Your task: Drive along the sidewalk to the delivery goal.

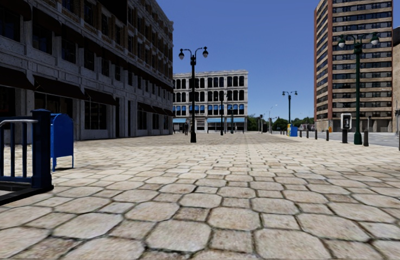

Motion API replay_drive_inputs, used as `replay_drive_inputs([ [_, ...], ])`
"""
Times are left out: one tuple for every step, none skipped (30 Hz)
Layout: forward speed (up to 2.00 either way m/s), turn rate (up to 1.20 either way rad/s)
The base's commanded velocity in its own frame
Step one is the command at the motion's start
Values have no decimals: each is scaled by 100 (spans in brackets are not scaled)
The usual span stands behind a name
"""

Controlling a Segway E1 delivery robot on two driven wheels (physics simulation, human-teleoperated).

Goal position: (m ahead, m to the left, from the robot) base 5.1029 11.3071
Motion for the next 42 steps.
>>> replay_drive_inputs([
  [177, 0],
  [177, 0],
  [177, 0],
  [177, 0],
  [177, 0],
  [177, 0],
  [177, 0],
  [177, 0],
  [177, 0],
  [177, 0],
  [177, 0],
  [177, 0],
  [177, 0],
  [177, 0],
  [177, 0],
  [177, 0],
  [177, 0],
  [177, 0],
  [177, 0],
  [177, 0],
  [177, 0],
  [177, 0],
  [177, 0],
  [177, 0],
  [177, 0],
  [177, 0],
  [177, 0],
  [177, 0],
  [177, 0],
  [177, 0],
  [177, 0],
  [177, 0],
  [177, 0],
  [177, 0],
  [177, 0],
  [177, 0],
  [177, 0],
  [177, 0],
  [177, 0],
  [177, 0],
  [177, 0],
  [177, 0],
])
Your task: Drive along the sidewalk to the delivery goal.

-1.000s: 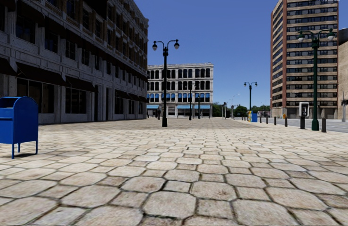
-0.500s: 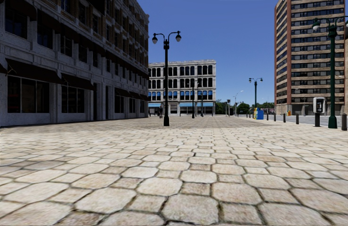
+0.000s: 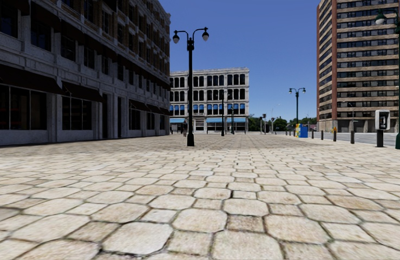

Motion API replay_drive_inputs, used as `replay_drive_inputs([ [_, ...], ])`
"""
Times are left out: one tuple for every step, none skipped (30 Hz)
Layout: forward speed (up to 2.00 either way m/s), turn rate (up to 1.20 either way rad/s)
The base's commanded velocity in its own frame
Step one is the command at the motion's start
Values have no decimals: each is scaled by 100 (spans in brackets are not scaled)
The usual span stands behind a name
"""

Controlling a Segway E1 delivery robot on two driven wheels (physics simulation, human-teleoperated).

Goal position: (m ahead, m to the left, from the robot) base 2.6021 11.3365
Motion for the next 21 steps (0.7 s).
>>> replay_drive_inputs([
  [177, 0],
  [177, 0],
  [177, 0],
  [177, 0],
  [177, 0],
  [177, 0],
  [177, 0],
  [177, 0],
  [177, 0],
  [177, 4],
  [177, 14],
  [177, 21],
  [177, 21],
  [177, 30],
  [177, 40],
  [177, 48],
  [177, 54],
  [177, 57],
  [177, 59],
  [177, 59],
  [177, 59],
])
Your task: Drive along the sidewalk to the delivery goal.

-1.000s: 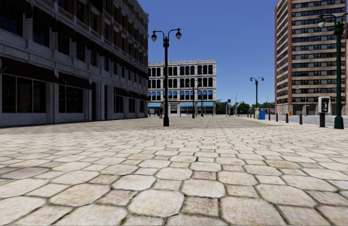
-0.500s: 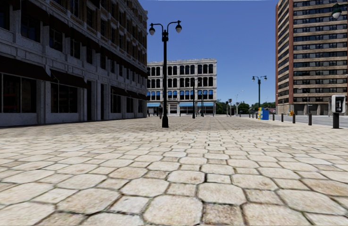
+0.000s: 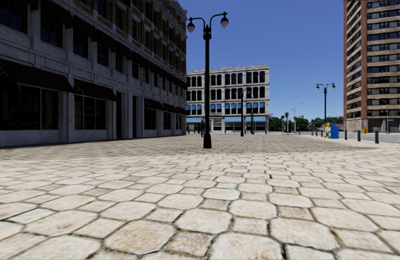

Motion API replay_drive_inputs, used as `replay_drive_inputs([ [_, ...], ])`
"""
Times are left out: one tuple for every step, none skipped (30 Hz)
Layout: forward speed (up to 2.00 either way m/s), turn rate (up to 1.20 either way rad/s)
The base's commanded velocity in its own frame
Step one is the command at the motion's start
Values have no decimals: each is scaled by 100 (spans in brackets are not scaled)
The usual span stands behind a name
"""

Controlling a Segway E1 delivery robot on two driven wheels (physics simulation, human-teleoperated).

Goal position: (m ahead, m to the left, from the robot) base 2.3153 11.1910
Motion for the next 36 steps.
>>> replay_drive_inputs([
  [177, 59],
  [177, 59],
  [177, 60],
  [177, 60],
  [177, 60],
  [177, 60],
  [177, 60],
  [177, 60],
  [177, 60],
  [177, 60],
  [177, 60],
  [177, 60],
  [177, 60],
  [177, 60],
  [177, 60],
  [177, 60],
  [177, 60],
  [177, 63],
  [177, 69],
  [177, 73],
  [177, 77],
  [177, 80],
  [177, 82],
  [177, 84],
  [177, 85],
  [177, 85],
  [177, 85],
  [177, 86],
  [177, 89],
  [178, 93],
  [178, 95],
  [179, 96],
  [179, 99],
  [180, 101],
  [180, 101],
  [181, 101],
])
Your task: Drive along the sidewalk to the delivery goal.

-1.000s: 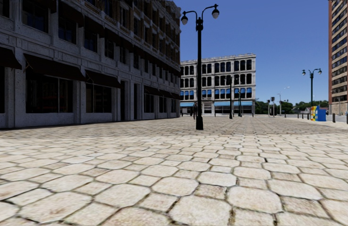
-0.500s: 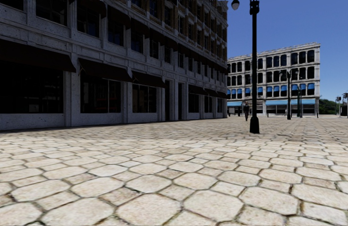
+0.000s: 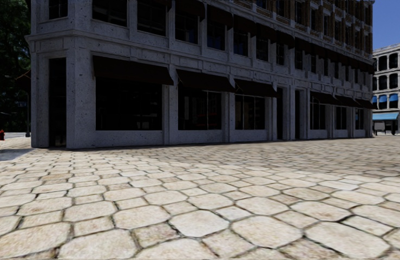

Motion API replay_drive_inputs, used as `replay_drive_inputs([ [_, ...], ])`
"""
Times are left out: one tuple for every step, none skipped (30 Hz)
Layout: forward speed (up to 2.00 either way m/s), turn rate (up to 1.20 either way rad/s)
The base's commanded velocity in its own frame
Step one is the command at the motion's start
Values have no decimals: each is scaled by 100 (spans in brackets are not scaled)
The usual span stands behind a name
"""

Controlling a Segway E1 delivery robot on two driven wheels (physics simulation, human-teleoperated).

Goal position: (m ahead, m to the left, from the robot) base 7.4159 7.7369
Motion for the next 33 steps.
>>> replay_drive_inputs([
  [181, 102],
  [181, 102],
  [181, 102],
  [181, 102],
  [181, 102],
  [181, 102],
  [181, 102],
  [181, 102],
  [181, 102],
  [181, 102],
  [181, 102],
  [181, 102],
  [181, 102],
  [181, 102],
  [181, 90],
  [181, 42],
  [181, 0],
  [181, 0],
  [181, 0],
  [181, 0],
  [181, 0],
  [181, 0],
  [181, 0],
  [181, 0],
  [181, 0],
  [181, 0],
  [182, 0],
  [182, 0],
  [182, 0],
  [182, 0],
  [182, 0],
  [182, 0],
  [182, -13],
])
